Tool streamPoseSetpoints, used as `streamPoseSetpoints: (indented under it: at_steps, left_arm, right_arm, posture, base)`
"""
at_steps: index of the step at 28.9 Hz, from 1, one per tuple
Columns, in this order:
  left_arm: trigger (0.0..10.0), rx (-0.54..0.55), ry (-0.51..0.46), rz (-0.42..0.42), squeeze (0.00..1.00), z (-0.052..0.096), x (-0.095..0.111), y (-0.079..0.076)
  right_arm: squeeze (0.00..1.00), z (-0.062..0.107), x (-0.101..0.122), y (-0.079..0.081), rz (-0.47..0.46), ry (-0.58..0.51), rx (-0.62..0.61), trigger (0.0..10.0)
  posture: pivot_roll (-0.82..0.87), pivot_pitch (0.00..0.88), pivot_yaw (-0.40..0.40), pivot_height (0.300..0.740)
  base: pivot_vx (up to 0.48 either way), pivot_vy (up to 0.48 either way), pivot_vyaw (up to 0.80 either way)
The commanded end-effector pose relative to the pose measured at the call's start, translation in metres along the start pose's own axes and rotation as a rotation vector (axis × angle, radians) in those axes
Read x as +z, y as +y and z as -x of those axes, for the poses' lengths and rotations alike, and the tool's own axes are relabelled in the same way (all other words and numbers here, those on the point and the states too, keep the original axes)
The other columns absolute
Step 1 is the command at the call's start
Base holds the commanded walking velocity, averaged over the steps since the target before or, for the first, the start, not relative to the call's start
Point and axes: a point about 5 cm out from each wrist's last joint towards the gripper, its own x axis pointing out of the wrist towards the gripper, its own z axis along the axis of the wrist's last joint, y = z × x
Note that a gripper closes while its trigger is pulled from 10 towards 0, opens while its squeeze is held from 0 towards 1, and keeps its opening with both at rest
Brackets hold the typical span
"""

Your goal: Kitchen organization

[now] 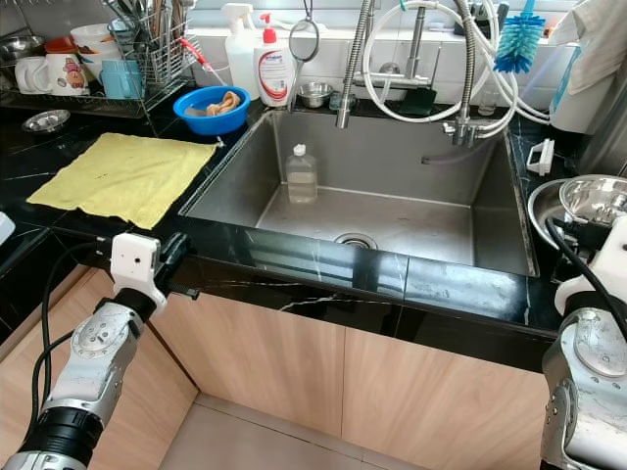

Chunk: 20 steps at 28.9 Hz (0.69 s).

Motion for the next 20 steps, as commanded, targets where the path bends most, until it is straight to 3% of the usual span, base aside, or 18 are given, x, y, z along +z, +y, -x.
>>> streamPoseSetpoints:
  at_steps: [1,20]
  left_arm:
    - [10.0,0.011,0.003,-0.015,0.0,0.001,0.0009,0.0023]
    - [10.0,0.017,-0.004,-0.015,0.0,-0.001,0.0025,0.0038]
  right_arm:
    - [0.0,-0.0016,0.0025,0.0029,0.003,-0.003,0.012,0.0]
    - [0.0,-0.0053,0.0061,0.0056,0.001,-0.011,0.021,0.0]
  posture:
    - [-0.03,0.0,0.052,0.74]
    - [-0.02,0.0,0.051,0.74]
  base:
    - [0.0,0.0,0.0]
    - [0.0,0.0,0.0]
